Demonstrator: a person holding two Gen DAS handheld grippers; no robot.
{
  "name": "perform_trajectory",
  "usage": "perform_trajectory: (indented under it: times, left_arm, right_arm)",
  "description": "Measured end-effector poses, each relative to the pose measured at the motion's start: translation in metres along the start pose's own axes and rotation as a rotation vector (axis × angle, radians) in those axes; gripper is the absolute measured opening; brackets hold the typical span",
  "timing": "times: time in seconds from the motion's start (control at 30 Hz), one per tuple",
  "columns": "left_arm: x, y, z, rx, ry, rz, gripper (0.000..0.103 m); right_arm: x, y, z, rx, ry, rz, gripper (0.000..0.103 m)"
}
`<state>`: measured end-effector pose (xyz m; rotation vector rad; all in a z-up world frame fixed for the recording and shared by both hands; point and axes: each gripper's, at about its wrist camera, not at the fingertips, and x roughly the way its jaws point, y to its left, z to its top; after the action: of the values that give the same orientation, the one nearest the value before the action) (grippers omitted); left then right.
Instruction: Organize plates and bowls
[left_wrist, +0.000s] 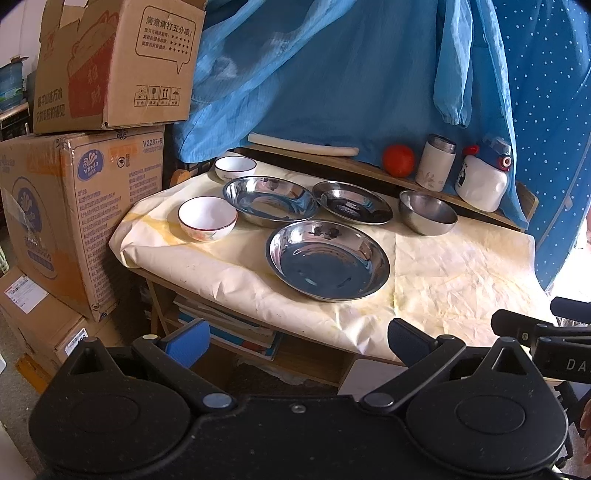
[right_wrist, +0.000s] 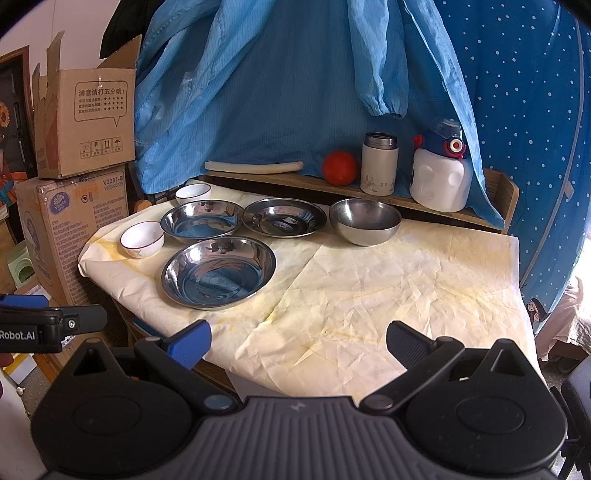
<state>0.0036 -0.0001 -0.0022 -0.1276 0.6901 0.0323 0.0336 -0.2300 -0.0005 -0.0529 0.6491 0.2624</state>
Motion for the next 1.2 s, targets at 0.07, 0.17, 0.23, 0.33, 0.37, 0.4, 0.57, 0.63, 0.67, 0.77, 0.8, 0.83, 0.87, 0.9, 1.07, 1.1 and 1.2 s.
perform_trajectory:
  times: [0.07,0.17,0.23,0.33,0.37,0.4,0.57,0.63,0.67,0.77,0.8,0.83,0.87,0.9,1.07,1.1,1.2]
  left_arm:
    - [0.0,0.0004,-0.0002,0.0,0.0,-0.001,0.102]
    - [0.0002,0.0002,-0.0001,0.0,0.0,-0.001,0.102]
    - [0.0001,0.0002,-0.0001,-0.001,0.0,0.0,0.102]
    - [0.0003,0.0002,-0.0002,0.0,0.001,-0.001,0.102]
    - [0.0003,0.0002,-0.0002,0.0,0.001,0.0,0.102]
    - [0.0004,0.0004,-0.0002,-0.001,0.001,0.0,0.102]
    - [0.0004,0.0003,-0.0004,-0.002,0.002,-0.001,0.102]
    - [0.0002,0.0002,-0.0004,-0.001,0.001,0.0,0.102]
    - [0.0002,0.0002,-0.0003,-0.001,0.001,0.0,0.102]
    - [0.0002,0.0002,-0.0003,-0.002,0.002,0.0,0.102]
    - [0.0005,0.0002,-0.0002,-0.003,0.002,0.0,0.102]
    - [0.0006,0.0002,-0.0003,-0.003,0.002,0.0,0.102]
    - [0.0002,0.0002,-0.0005,-0.002,0.001,0.0,0.102]
    - [0.0003,0.0002,-0.0005,-0.002,0.001,0.0,0.102]
    - [0.0008,0.0,-0.0009,-0.003,0.003,0.0,0.102]
    - [0.0007,0.0,-0.0009,-0.002,0.003,0.0,0.102]
    - [0.0011,0.0001,-0.0009,-0.003,0.004,0.001,0.102]
  right_arm:
    - [0.0004,0.0002,0.0002,-0.001,0.0,-0.001,0.103]
    - [-0.0008,-0.0007,0.0007,0.0,0.001,-0.002,0.103]
    - [-0.0015,-0.0001,-0.0006,0.001,0.001,-0.003,0.103]
    - [0.0035,0.0012,0.0001,0.001,0.003,-0.003,0.103]
    - [0.0038,0.0011,-0.0002,0.001,0.002,-0.004,0.103]
    - [0.0032,0.0009,0.0002,0.001,0.003,-0.003,0.103]
    - [0.0036,0.0009,0.0005,0.0,0.003,-0.002,0.103]
    - [0.003,0.001,0.0012,0.0,0.003,-0.003,0.103]
    - [0.0029,0.0011,0.0013,0.0,0.003,-0.003,0.103]
    - [0.0041,0.0013,0.0006,-0.001,0.003,-0.003,0.103]
    - [0.0042,0.0013,0.0009,-0.001,0.003,-0.003,0.103]
    - [0.0032,0.0014,0.0018,0.0,0.003,-0.004,0.103]
    - [0.0051,0.0014,0.0006,0.0,0.004,-0.004,0.103]
    - [0.0038,0.0015,0.0017,0.0,0.004,-0.003,0.103]
    - [0.0062,0.0018,0.0008,0.0,0.005,-0.004,0.103]
    - [0.0048,0.0018,0.0017,0.0,0.005,-0.004,0.103]
    - [0.0062,0.0025,0.0015,0.0,0.005,-0.004,0.103]
